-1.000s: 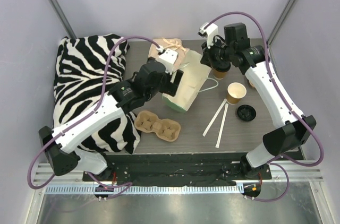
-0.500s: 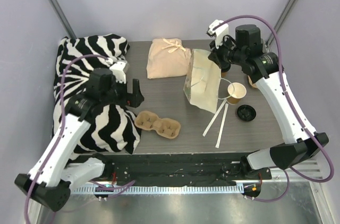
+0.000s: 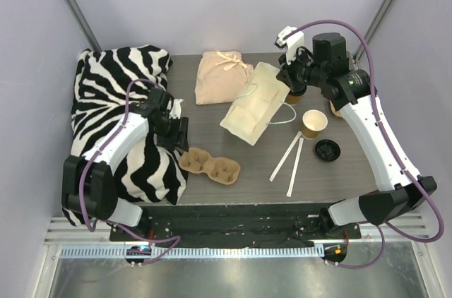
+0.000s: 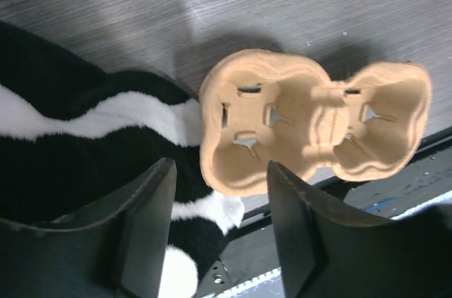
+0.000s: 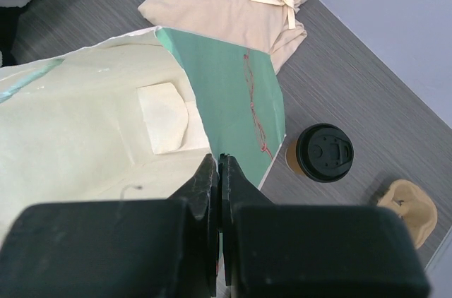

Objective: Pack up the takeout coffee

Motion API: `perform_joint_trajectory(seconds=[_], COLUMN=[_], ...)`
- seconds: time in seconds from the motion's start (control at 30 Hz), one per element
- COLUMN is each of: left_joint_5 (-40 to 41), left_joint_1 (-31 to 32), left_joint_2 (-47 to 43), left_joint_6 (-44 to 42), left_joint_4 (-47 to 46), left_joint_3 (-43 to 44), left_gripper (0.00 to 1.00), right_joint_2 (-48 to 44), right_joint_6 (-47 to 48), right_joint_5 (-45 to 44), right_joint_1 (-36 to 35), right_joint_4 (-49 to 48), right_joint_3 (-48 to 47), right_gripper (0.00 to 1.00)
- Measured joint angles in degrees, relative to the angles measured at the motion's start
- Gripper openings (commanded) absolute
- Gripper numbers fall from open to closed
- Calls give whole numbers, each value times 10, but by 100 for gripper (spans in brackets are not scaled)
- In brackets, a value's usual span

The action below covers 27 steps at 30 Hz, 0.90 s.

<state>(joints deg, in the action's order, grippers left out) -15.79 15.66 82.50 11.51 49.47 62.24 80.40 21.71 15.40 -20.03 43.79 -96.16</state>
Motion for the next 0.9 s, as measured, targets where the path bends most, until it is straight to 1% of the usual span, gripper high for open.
perform_joint_trajectory(seconds=[0.03,0.17,0.33,0.57,0.67,0.77,0.8,0.87,0.9], left_joint_5=[1,8,19,31,32,32,33,32,32], left_joint_1=[0,6,19,24,24,24,24,24,24], left_joint_2=[7,28,39,71,87,100,102,103,103], left_joint_6=[-3,-10,-16,-19,-19,-17,-17,-16,-16], left_joint_4=[-3,-4,-10,-25,-31,-38,-39,-40,-41], left_joint_3=[0,1,-5,-21,-22,-22,-22,-22,-22], left_gripper=[52,50,45,44,39,28,20,12,4], right_joint_2=[0,1,7,9,9,10,10,10,10], right_joint_6=[0,-4,-7,-9,-9,-11,-11,-13,-13], right_joint_5=[0,2,2,2,3,4,5,8,10], right_joint_1=[0,0,0,0,0,0,0,0,0], right_joint_4=[0,0,0,0,0,0,0,0,0], right_joint_3=[0,0,0,0,0,0,0,0,0], right_gripper=[1,1,1,1,1,1,1,1,1])
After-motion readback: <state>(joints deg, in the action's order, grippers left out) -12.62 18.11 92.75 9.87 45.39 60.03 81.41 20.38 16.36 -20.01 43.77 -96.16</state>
